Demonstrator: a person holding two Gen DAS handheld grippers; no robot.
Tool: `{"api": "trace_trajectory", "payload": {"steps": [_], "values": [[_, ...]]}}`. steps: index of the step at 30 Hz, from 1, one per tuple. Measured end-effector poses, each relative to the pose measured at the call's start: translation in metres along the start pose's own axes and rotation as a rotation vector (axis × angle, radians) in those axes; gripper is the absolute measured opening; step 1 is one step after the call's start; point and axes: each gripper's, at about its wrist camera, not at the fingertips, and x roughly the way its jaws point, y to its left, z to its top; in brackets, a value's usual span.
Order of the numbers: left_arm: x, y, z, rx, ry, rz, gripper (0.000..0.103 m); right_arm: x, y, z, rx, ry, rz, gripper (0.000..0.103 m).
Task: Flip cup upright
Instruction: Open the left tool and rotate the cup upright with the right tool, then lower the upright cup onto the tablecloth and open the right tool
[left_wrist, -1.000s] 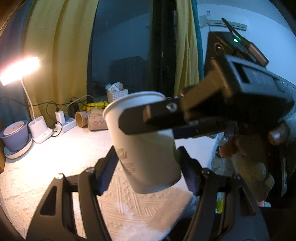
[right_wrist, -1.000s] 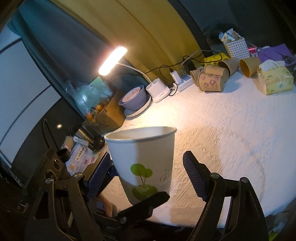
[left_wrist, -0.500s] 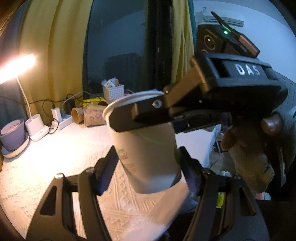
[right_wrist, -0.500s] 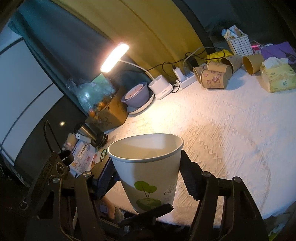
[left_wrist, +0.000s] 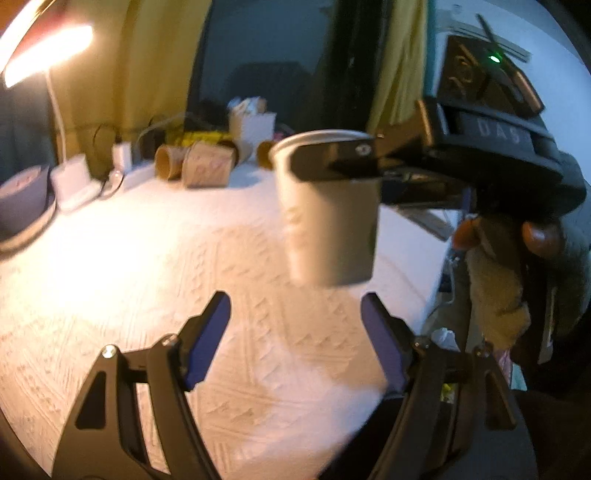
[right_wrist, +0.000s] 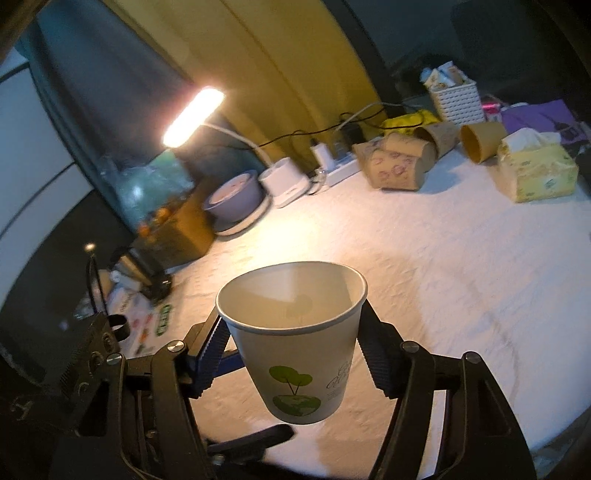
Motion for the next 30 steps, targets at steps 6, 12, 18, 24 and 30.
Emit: {"api": "trace_trajectory", "payload": {"steps": [6, 12, 18, 24, 30], "values": [[0.014, 0.034, 0.004, -0.097, 0.048, 0.032, 0.074, 0.026, -0.025, 0.008, -0.028, -0.005, -0.12, 0.069], [0.026, 0.065, 0.015, -0.179, 0.065, 0.073, 0.074, 0.053, -0.043, 0.018, -0.047, 0.024, -0.172, 0.069], [0.04, 0.09, 0.025, -0.252, 0.079, 0.104, 0.074, 0.077, -0.053, 0.029, -0.102, 0.027, -0.227, 0.069], [0.046, 0.1, 0.025, -0.284, 0.089, 0.124, 0.074, 0.084, -0.051, 0.027, -0.151, 0.015, -0.255, 0.069], [0.046, 0.099, 0.023, -0.292, 0.095, 0.125, 0.074, 0.077, -0.043, 0.016, -0.19, -0.008, -0.275, 0.069]]}}
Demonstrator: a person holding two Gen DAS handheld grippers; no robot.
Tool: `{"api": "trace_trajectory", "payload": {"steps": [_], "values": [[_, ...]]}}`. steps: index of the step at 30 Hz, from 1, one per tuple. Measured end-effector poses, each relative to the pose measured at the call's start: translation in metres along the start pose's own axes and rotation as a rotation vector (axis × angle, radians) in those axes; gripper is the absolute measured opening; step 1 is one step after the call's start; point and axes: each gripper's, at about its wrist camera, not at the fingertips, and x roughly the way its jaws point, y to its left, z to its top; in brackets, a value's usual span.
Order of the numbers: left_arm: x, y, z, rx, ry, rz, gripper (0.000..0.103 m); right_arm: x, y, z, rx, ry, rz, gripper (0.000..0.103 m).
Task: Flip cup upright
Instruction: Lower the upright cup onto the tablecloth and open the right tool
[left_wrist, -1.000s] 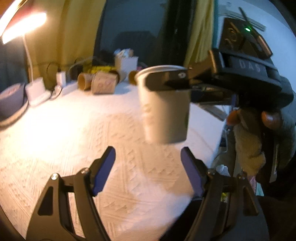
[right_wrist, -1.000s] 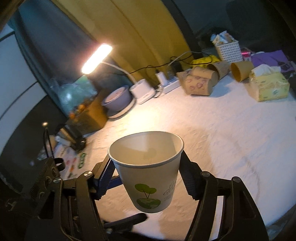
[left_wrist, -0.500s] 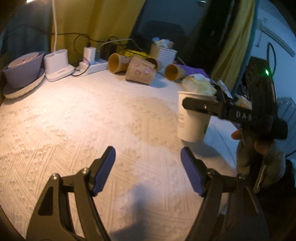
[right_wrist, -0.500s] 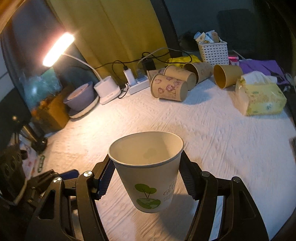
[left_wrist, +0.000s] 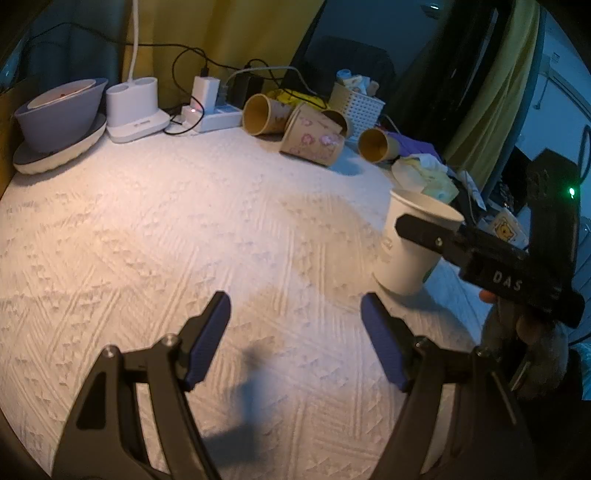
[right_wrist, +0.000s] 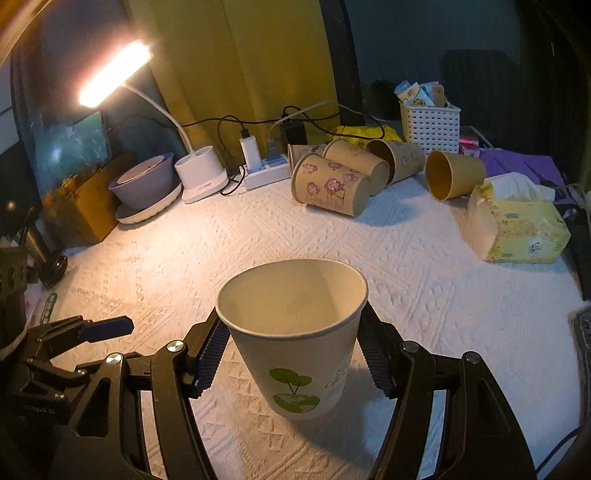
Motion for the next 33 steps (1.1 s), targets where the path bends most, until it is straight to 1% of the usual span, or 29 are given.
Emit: {"api": "trace_trajectory", "payload": {"steps": [5, 13, 15, 16, 17, 24, 29, 30, 31, 32, 33], "values": [[-0.006, -0.004, -0.005, 0.004, -0.006, 0.001, 0.074, -0.007, 0.001, -0.007, 0.006, 0.001, -0.007, 0.069], [-0.022, -0.014, -0.013, 0.014, -0.026, 0.016, 0.074, -0.02, 0.013, -0.021, -0.026, -0.014, -0.073, 0.07], [-0.029, -0.017, -0.015, 0.02, -0.037, 0.017, 0.074, -0.024, 0.014, -0.023, -0.03, -0.021, -0.082, 0.073], [-0.031, -0.018, -0.016, 0.022, -0.041, 0.016, 0.074, -0.027, 0.015, -0.024, -0.032, -0.026, -0.084, 0.078], [-0.034, -0.019, -0.017, 0.024, -0.047, 0.016, 0.074, -0.03, 0.015, -0.025, -0.033, -0.031, -0.085, 0.08], [-0.054, -0.031, -0.023, 0.045, -0.08, 0.014, 0.075, -0.047, 0.023, -0.034, -0.048, -0.041, -0.091, 0.08], [-0.065, -0.041, -0.027, 0.066, -0.1, 0.017, 0.075, -0.061, 0.026, -0.04, -0.038, -0.04, -0.113, 0.08], [-0.068, -0.043, -0.028, 0.071, -0.105, 0.018, 0.076, -0.066, 0.026, -0.042, -0.033, -0.04, -0.119, 0.08], [-0.07, -0.045, -0.029, 0.075, -0.11, 0.021, 0.083, -0.068, 0.027, -0.043, -0.03, -0.04, -0.121, 0.08], [-0.074, -0.046, -0.029, 0.079, -0.117, 0.025, 0.086, -0.071, 0.027, -0.044, -0.028, -0.039, -0.124, 0.08], [-0.076, -0.048, -0.029, 0.083, -0.124, 0.029, 0.086, -0.074, 0.027, -0.045, -0.025, -0.037, -0.128, 0.08]]}}
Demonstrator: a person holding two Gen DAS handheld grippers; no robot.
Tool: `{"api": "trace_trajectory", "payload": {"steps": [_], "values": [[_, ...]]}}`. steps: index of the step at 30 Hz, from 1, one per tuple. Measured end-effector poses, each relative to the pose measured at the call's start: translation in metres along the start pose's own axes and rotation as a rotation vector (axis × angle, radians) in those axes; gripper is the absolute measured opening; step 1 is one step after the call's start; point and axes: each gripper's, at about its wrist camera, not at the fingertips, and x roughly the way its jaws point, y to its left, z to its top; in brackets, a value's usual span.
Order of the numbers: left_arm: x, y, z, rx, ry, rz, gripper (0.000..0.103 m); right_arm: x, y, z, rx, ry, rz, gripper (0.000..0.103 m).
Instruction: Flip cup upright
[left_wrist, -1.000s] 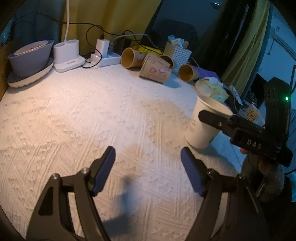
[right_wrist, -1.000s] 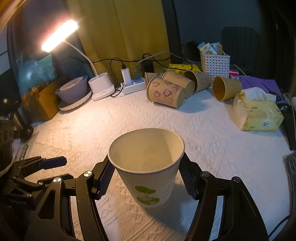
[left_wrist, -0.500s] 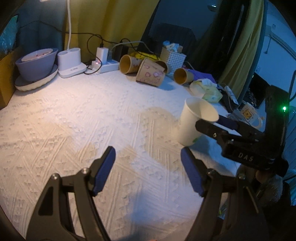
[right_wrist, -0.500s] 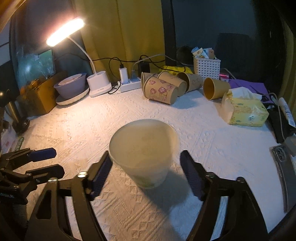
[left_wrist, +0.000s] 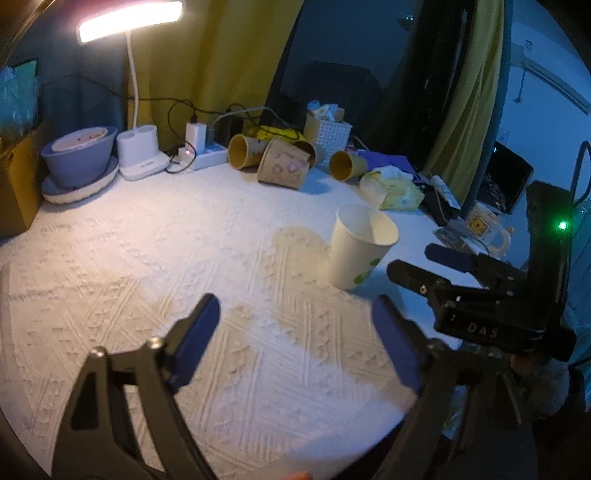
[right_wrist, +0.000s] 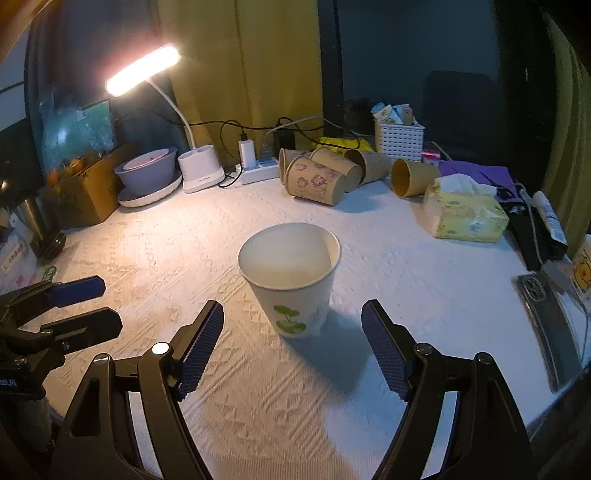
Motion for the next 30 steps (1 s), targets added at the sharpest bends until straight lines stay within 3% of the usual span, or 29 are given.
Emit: {"api": "trace_trajectory", "payload": {"steps": [30], "values": [[-0.077, -0.034, 0.015, 0.106, -0.208, 0.103, 0.087, -0.084, 0.012, 0.015, -0.002, -0.095, -0.027, 0.08]]}}
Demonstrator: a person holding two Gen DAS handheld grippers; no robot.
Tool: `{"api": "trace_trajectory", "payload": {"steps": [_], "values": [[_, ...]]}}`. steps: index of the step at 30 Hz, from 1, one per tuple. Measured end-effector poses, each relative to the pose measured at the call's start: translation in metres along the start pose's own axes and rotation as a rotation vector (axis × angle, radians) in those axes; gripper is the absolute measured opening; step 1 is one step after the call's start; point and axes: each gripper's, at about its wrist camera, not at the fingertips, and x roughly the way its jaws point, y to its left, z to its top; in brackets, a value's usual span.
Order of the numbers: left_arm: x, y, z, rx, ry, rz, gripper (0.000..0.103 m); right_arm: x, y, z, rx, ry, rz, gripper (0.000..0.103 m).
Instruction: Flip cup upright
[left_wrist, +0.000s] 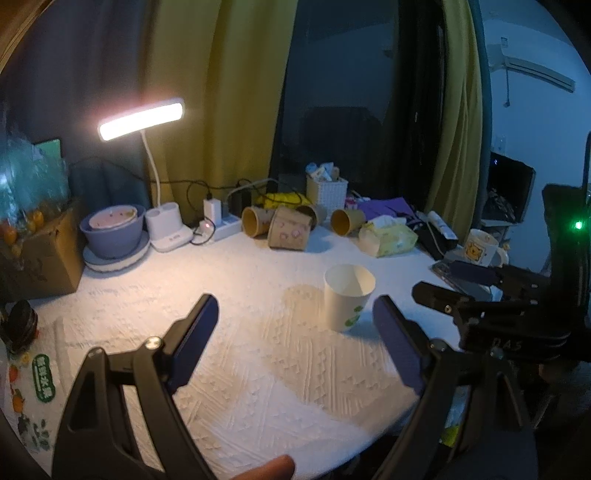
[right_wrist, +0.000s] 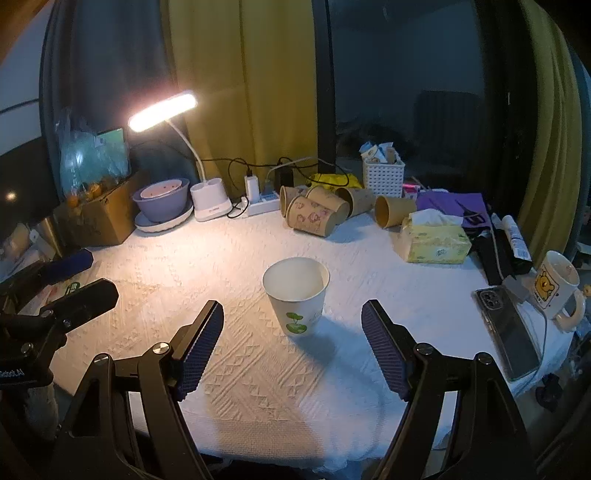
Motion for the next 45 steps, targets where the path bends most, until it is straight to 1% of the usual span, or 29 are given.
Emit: {"api": "trace_trajectory", "payload": {"steps": [10, 12, 13, 14, 21, 26, 32, 45], "values": [[-0.021, -0.008, 0.01, 0.04, -0.087, 0.024, 0.087, -0.025, -0.005, 0.007, -0.001, -0.051, -0.022, 0.08], [-0.025, -0.009, 0.013, 0.043, -0.108, 0.029, 0.09, -0.03, -0.006, 0.009, -0.003, -0.061, -0.026, 0.08], [-0.028, -0.009, 0.015, 0.043, -0.119, 0.031, 0.094, -0.032, -0.006, 0.01, -0.004, -0.066, -0.028, 0.08], [-0.03, -0.009, 0.015, 0.042, -0.127, 0.032, 0.095, -0.035, -0.007, 0.011, -0.003, -0.071, -0.029, 0.08], [-0.044, -0.009, 0.021, 0.041, -0.173, 0.031, 0.095, -0.047, -0.009, 0.015, -0.004, -0.099, -0.037, 0.08], [-0.049, -0.008, 0.021, 0.038, -0.184, 0.025, 0.095, -0.049, -0.011, 0.016, -0.006, -0.101, -0.037, 0.08], [-0.046, -0.004, 0.022, 0.021, -0.174, 0.026, 0.095, -0.046, -0.009, 0.016, -0.009, -0.088, -0.034, 0.08], [-0.043, -0.004, 0.022, 0.023, -0.163, 0.026, 0.095, -0.044, -0.009, 0.014, -0.01, -0.081, -0.031, 0.08]]}}
